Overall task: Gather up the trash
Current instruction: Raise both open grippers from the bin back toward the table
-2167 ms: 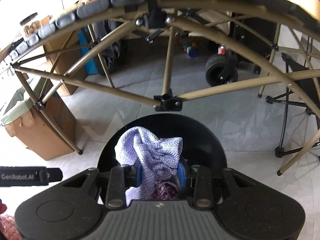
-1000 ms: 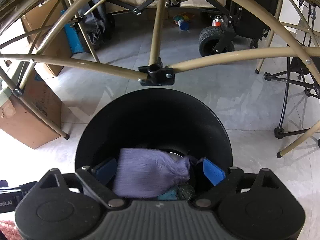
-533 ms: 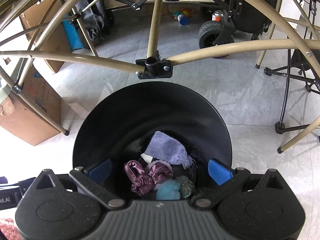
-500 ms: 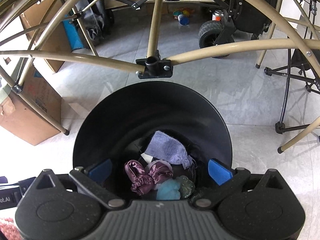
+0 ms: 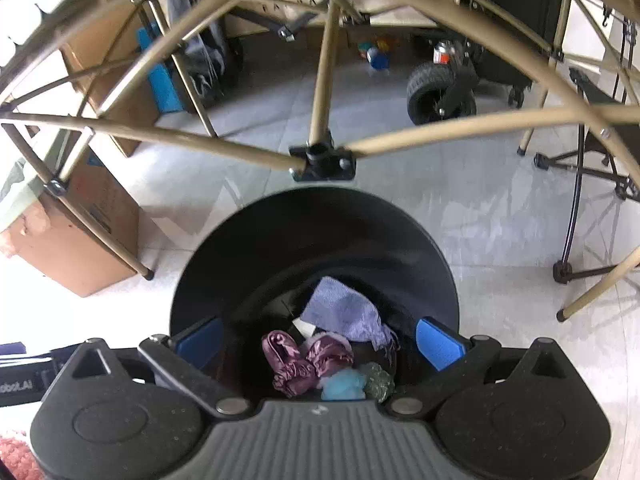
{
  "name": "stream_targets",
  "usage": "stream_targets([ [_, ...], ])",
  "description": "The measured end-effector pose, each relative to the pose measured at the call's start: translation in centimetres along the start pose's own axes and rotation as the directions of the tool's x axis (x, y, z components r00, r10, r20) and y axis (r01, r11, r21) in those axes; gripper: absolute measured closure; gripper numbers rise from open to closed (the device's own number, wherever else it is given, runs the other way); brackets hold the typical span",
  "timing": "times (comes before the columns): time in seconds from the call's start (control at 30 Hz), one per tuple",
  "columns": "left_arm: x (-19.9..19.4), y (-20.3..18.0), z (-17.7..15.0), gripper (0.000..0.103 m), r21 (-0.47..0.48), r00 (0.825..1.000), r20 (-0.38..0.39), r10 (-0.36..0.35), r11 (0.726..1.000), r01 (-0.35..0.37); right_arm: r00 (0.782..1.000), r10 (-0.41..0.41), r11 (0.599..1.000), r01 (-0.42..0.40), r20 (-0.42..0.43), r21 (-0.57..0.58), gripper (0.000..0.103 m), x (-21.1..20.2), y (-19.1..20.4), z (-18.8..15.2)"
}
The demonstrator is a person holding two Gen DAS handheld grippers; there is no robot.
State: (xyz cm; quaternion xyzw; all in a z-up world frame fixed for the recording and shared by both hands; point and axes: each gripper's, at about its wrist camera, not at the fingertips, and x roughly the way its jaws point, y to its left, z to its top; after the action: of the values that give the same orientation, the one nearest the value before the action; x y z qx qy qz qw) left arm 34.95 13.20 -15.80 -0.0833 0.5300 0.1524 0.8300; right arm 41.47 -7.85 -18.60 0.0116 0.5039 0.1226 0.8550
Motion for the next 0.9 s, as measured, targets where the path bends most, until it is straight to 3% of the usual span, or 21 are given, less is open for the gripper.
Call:
stream_targets([
  [0.33, -4.2, -0.3, -0.1, 0.0, -0.011, 0.989, 0.139, -0.046, 0.999, 0.048, 0.99, 0.038, 0.999, -0.036, 0.135, -0.013, 0.0, -5.3, -0.1, 0.2],
  [0.53, -8.2, -0.6, 0.2, 0.0, -0.017, 0.962, 0.261, -0.082, 0.996, 0.09, 0.973, 0.072, 0.997, -0.071, 0.219, -0.011, 0.0, -9.1, -0.3, 0.3],
  [0.73, -12.2, -1.5, 1.0, 0.0, -0.005, 0.929, 0.355, -0.108, 0.993, 0.117, 0.938, 0.079, 0.997, -0.081, 0.338, -0.008, 0.0, -13.8, -1.2, 1.1],
  [0.9, -14.9, -2.4, 2.2, 0.0, 0.002, 0.902, 0.42, -0.101, 0.994, 0.111, 0.893, 0.104, 0.994, -0.111, 0.437, -0.01, 0.0, -16.8, -2.1, 2.4],
])
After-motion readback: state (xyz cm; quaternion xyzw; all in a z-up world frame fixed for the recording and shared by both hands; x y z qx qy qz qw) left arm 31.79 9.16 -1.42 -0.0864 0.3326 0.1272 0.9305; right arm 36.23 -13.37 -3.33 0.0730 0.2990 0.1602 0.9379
